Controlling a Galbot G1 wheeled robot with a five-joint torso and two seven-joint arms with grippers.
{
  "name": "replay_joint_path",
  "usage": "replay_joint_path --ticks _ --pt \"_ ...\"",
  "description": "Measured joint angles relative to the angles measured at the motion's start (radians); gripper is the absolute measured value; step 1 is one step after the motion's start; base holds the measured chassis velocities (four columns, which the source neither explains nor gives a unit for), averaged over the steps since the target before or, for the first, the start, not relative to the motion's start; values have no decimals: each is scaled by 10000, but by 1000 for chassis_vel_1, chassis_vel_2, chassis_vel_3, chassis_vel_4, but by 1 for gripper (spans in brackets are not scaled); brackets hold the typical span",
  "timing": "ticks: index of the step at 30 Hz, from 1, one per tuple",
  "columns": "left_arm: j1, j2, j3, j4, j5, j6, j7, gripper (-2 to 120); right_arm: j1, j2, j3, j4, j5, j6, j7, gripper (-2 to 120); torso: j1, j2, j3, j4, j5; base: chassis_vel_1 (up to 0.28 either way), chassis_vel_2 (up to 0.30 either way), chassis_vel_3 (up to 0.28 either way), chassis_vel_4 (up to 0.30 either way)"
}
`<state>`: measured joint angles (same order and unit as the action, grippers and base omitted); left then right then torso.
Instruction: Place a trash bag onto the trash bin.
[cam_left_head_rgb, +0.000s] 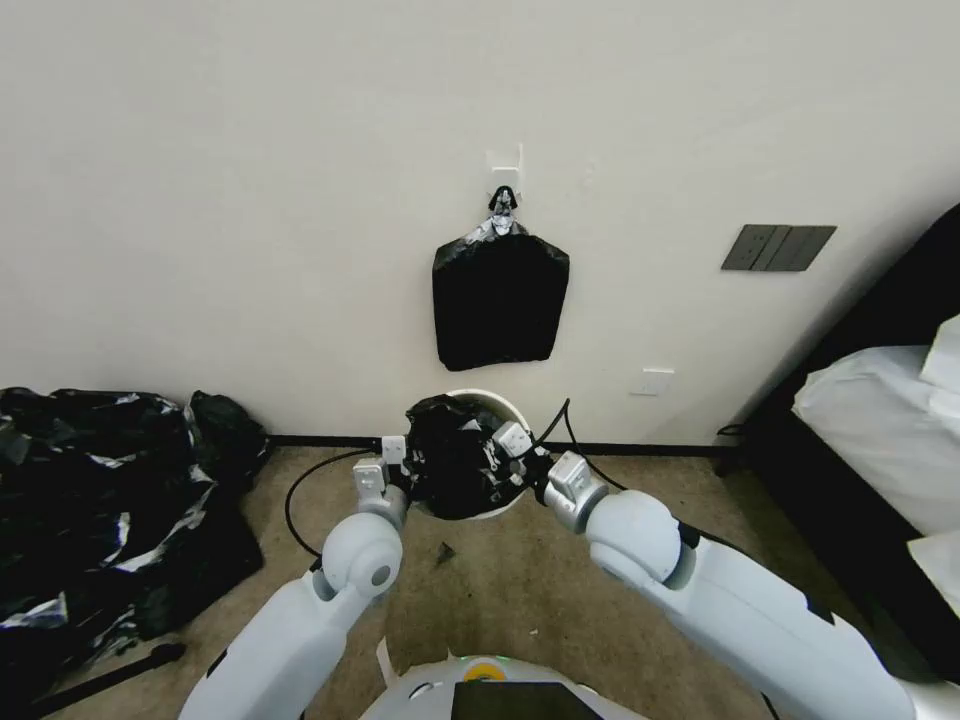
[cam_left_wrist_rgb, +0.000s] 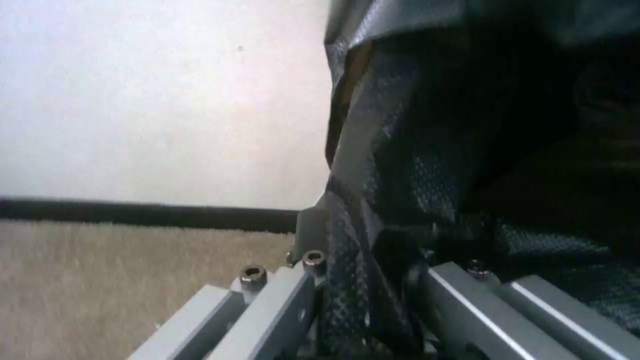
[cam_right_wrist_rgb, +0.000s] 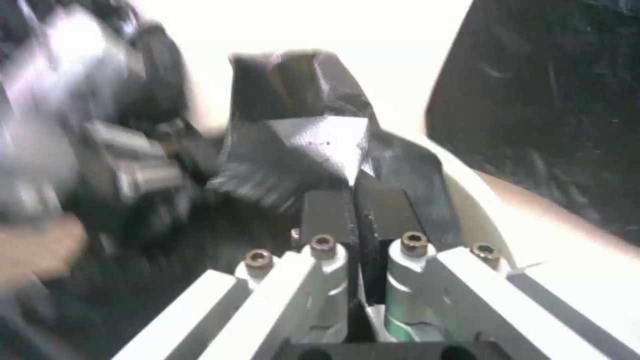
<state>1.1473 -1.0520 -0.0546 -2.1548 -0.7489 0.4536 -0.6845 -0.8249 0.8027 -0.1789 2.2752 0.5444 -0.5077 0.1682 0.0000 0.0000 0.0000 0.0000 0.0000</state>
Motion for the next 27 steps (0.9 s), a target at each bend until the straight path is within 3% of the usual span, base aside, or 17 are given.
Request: replay_joint_path --ticks 2,4,6,8,11,18,27 --pt "271 120 -1 183 1164 -281 825 1 486 152 280 -56 1417 -134 432 5 0 0 0 2 0 0 0 0 0" --pt "327 138 -5 205 1364 -341 980 1 587 179 336 -93 1677 -168 521 5 0 0 0 3 0 0 0 0 0" --pt "549 221 -45 257 2271 -664 1673 1 952 251 603 -304 2605 -313 836 6 1 0 0 2 -1 0 0 0 0" --pt "603 241 -65 278 2532 -762 1874 1 1029 267 680 -377 2855 -349 935 6 0 0 0 1 1 0 0 0 0" --pt "842 302 -161 407 3555 -1283 2646 1 1254 294 902 -624 3971 -542 1510 6 0 0 0 0 0 0 0 0 0" --pt "1138 284 -339 472 4230 -2140 3516 1 1449 146 1177 -1163 5069 -867 1836 6 0 0 0 -1 0 0 0 0 0" --pt "1487 195 -721 499 4137 -3231 4147 1 1638 -153 1555 -1645 6377 -1295 1918 6 1 0 0 1 0 0 0 0 0"
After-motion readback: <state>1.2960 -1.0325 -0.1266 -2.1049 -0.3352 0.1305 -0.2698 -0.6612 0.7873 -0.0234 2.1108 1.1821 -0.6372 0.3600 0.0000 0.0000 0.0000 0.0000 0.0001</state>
